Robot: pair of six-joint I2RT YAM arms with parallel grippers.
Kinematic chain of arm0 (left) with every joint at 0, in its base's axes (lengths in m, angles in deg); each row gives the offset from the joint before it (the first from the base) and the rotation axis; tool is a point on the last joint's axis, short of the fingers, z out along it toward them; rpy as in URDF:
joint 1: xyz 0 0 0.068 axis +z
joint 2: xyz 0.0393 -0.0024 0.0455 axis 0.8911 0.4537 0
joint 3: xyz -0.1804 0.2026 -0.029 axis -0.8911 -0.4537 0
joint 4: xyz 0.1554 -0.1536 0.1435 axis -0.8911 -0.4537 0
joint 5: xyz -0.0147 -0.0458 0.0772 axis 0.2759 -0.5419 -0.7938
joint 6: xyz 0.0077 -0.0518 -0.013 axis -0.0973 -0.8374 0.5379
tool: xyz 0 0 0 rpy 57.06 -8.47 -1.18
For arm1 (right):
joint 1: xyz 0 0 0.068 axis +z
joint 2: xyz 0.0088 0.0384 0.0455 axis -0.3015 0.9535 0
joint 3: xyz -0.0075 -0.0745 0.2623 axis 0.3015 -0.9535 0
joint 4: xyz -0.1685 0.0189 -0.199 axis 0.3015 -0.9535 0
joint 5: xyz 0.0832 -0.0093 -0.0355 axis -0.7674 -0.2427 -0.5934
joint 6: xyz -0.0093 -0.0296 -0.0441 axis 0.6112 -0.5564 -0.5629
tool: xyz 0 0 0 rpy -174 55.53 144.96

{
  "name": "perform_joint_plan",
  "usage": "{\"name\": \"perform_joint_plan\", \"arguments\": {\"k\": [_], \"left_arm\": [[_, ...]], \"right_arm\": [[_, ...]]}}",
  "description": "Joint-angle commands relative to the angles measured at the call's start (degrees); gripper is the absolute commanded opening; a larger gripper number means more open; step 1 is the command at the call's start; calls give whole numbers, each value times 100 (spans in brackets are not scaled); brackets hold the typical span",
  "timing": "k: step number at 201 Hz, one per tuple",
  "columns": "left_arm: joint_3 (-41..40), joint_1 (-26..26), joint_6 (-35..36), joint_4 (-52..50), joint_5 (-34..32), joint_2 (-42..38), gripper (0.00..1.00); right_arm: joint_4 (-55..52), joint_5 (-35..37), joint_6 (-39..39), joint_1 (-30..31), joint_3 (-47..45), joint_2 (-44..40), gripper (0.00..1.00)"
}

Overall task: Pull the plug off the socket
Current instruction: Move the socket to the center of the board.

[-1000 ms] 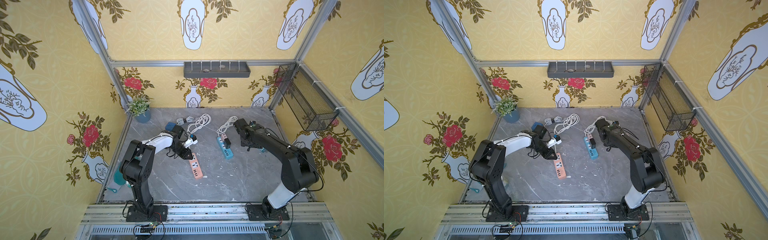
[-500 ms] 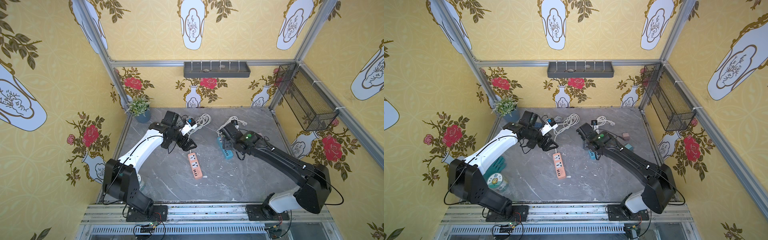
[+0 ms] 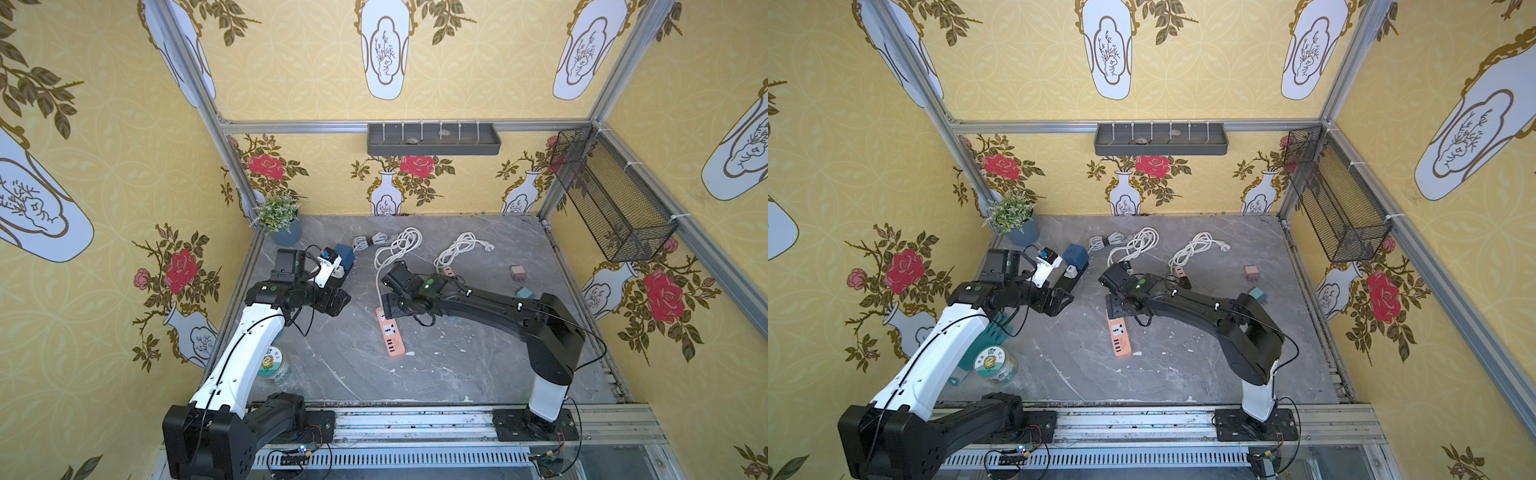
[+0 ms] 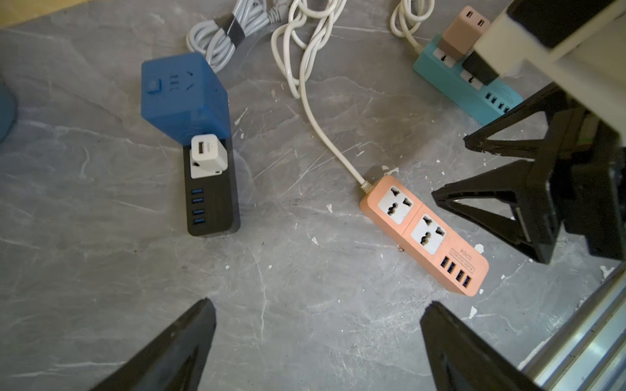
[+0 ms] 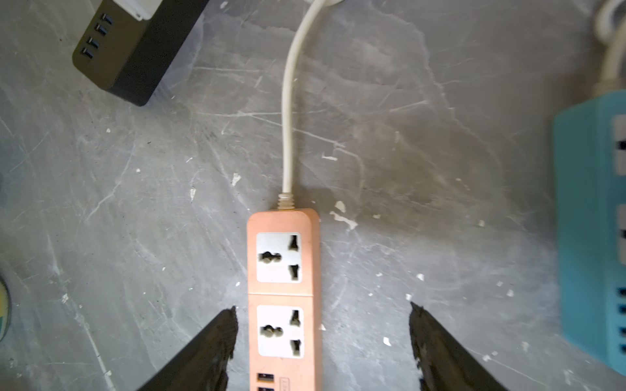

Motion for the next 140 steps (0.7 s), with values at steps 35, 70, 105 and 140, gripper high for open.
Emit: {"name": "perform_joint_plan", "arguments": {"k": [35,70,105,140], "left_arm": [[-483,9,-43,283,167,-60,100],[-661,8,-10,404,213,-175,100],[-664,7,19,420,219,-178,100],[-687,8,46,389,267,-178,100]], "right_arm": [[108,-282,112,88,314,704,84],[-241,-25,138,125,670,1175,86],[-288,33,149,86,848,1438,81],[-318,127,309,-117,893,1497,62]]}}
